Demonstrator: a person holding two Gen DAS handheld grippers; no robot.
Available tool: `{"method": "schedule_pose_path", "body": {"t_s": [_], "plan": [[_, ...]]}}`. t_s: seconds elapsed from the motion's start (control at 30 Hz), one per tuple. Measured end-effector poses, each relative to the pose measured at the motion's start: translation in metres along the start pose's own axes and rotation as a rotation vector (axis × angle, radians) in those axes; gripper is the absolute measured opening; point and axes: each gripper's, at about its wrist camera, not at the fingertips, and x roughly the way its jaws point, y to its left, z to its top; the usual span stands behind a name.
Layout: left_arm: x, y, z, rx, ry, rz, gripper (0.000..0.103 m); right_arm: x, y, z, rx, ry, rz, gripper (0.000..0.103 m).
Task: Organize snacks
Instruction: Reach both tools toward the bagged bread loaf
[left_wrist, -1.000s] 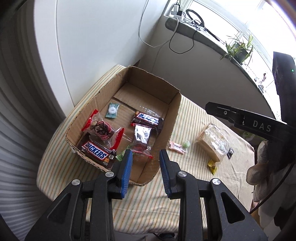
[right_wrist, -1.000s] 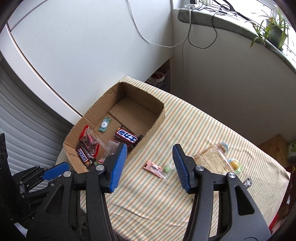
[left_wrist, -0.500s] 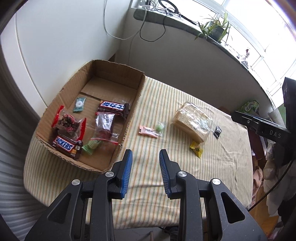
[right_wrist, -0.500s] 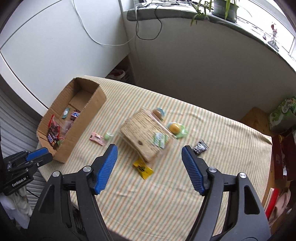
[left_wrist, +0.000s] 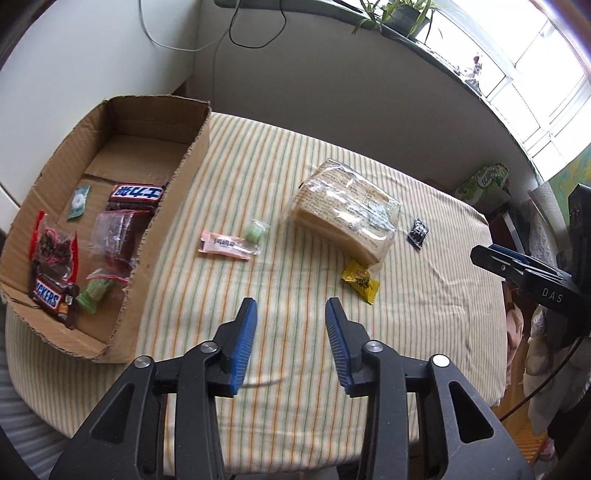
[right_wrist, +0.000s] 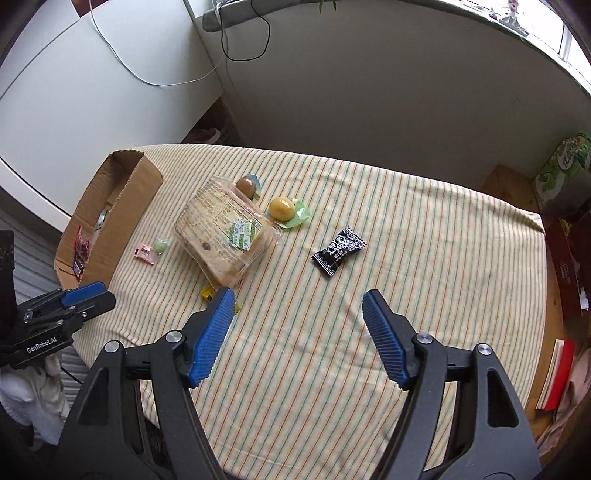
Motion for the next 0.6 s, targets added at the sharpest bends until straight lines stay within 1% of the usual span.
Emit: {"method": "schedule_pose_path", "body": {"t_s": [0.07,0.13,0.17,0.2,0.27,0.37,0.57,0.6], "plan": [[0.007,-0.004,0.003,-0.014,0.008,-0.021,0.042,0.004,0.001,0.009,-0.026,0.004,0.029,0.074],[0.013,-0.009,0.006,-0.031,0.012,-0.039,0.046,0.011,0.005,0.020,-0.059,0.011,0.055,0.074],[0.016,-0.011,0.008,-0.040,0.012,-0.050,0.050,0.015,0.007,0.026,-0.076,0.018,0.070,0.074],[0.020,-0.013,0.009,-0.048,0.014,-0.064,0.050,0.019,0.011,0.031,-0.095,0.023,0.079,0.074],[0.028,-0.016,0.013,-0.071,0.029,-0.102,0.051,0.029,0.018,0.042,-0.130,0.033,0.099,0.074],[0.040,-0.016,0.018,-0.120,0.037,-0.143,0.051,0.045,0.025,0.058,-0.161,0.061,0.154,0.074],[0.063,-0.010,0.026,-0.211,0.057,-0.171,0.051,0.080,0.045,0.077,-0.226,0.140,0.228,0.074],[0.066,-0.009,0.027,-0.222,0.060,-0.178,0.051,0.085,0.047,0.079,-0.234,0.155,0.239,0.072]]}}
